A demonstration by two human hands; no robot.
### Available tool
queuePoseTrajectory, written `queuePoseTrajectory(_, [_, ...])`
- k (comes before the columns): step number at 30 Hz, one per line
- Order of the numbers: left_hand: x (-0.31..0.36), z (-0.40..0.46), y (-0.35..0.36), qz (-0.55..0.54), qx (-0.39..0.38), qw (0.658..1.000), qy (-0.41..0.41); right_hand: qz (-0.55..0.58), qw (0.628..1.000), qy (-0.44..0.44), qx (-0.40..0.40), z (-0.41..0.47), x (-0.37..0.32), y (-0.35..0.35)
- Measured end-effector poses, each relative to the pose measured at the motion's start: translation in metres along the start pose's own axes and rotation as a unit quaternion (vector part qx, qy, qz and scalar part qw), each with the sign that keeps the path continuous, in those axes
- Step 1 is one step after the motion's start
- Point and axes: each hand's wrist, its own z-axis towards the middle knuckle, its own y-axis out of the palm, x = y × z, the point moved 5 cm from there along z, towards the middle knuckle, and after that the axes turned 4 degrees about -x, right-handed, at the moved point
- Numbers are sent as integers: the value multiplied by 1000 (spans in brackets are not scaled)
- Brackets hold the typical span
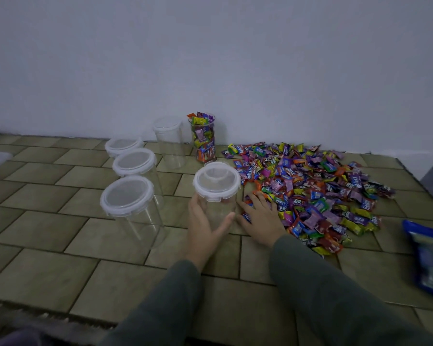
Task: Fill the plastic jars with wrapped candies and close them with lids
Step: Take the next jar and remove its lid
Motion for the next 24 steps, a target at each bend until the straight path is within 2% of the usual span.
queuePoseTrajectory(3, [1,0,-1,-15,-9,1000,-2,40,999,5,-6,-2,1,-9])
queuePoseTrajectory(6, [-2,1,-1,-18,-19,1000,-9,50,994,18,91,-8,-3,-36])
queuePoseTrajectory(7, [-3,2,-2,-19,-21,1000,-12,78,987,20,139,-12,-7,-49])
queuePoseTrajectory(9, [-5,3,-2,-19,-24,999,-20,248,947,19,203,-21,-14,-72])
queuePoseTrajectory(11, [-6,4,-3,-21,-30,999,-22,439,877,23,192,-29,-24,-87])
queuePoseTrajectory(12, [-6,5,-3,-22,-33,999,-20,481,857,23,183,-30,-30,-92])
queuePoseTrajectory(15, [-9,6,-3,-29,-44,998,-17,511,852,23,115,-27,-44,-96])
queuePoseTrajectory(18, [-10,8,-3,-44,-62,997,-22,577,814,42,56,-23,-48,-90])
queuePoseTrajectory(21, [-13,11,-3,-60,-89,994,-38,589,805,45,57,-23,-50,-89])
queuePoseTrajectory(24, [-15,15,-4,-71,-105,990,-57,595,795,47,109,-22,-50,-95])
